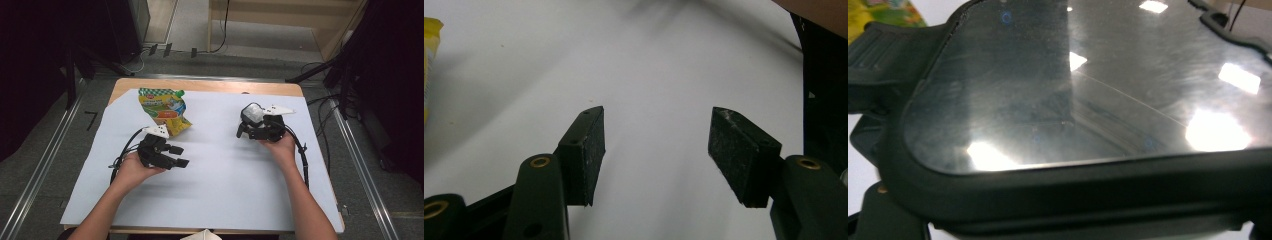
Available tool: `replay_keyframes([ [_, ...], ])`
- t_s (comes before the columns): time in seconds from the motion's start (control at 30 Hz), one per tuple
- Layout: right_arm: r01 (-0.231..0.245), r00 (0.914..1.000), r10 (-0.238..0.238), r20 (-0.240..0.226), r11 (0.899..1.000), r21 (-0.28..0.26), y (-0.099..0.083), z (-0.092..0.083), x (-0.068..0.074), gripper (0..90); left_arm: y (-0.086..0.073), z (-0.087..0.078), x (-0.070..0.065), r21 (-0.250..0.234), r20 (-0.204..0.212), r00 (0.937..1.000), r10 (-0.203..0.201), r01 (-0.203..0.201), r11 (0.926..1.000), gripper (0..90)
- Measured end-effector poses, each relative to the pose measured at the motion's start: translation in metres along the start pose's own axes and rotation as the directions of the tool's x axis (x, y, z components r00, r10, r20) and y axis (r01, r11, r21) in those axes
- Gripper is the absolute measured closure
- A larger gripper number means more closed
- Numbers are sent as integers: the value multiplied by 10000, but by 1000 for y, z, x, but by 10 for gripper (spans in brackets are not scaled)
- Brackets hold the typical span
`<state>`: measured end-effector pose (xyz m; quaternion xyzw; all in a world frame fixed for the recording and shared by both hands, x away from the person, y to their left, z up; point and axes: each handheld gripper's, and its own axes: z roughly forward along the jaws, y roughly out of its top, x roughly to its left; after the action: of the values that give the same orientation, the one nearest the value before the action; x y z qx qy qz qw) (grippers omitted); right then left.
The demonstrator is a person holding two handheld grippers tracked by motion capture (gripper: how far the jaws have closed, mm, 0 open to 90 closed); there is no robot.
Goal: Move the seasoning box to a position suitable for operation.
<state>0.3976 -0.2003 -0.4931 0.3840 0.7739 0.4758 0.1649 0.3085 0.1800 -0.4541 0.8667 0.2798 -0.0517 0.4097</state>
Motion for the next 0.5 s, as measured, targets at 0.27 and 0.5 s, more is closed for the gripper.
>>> replay_keyframes([
  [0.27, 206, 9979, -212, -606, 9997, -111, -6, -5, 19, 153, 7, 5, 2, 1, 99, 9999, 65, -65, 10000, 405],
  [0.5, 294, 9946, -304, -994, 9995, -117, -12, -6, 31, 154, 11, 8, 3, 38, 97, 9998, 153, -154, 9999, 406],
])
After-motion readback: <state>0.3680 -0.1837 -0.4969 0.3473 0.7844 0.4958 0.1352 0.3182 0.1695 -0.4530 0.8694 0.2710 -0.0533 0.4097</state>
